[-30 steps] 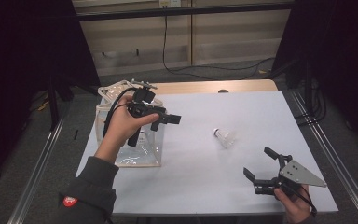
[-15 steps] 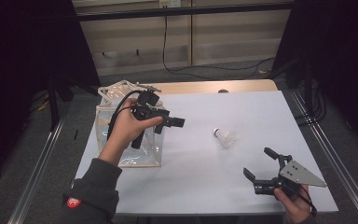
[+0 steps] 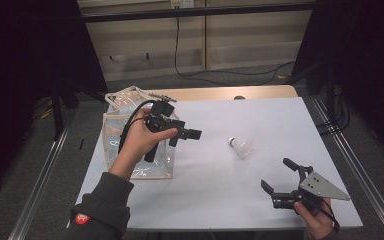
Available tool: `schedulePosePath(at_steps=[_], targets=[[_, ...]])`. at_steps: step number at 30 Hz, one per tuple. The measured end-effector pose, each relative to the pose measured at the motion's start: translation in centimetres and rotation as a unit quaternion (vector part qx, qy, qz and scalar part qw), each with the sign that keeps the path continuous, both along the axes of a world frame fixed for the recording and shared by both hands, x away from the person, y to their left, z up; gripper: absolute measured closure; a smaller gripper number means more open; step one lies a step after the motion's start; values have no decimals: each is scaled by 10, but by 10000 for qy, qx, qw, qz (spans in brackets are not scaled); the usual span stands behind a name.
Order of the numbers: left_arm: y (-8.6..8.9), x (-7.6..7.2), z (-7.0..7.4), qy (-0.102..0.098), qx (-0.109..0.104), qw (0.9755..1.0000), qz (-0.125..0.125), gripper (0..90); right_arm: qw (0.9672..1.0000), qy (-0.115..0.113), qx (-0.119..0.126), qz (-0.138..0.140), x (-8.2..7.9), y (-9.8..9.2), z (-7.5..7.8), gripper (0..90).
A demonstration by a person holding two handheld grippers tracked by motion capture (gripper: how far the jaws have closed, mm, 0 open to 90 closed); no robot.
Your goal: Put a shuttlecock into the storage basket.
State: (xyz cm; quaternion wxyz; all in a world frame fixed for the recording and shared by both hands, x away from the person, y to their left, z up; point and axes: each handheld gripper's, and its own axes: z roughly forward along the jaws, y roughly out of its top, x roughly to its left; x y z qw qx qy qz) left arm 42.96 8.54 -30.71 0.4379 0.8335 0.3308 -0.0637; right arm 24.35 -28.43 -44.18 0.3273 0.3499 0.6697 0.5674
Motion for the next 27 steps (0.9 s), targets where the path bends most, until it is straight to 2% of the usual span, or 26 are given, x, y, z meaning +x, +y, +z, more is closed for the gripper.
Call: schedulePosePath(at_steps=[27], targets=[[-13, -3, -18, 23, 109, 9999, -118, 99, 10000, -2, -4, 22, 0, 0, 0, 17]])
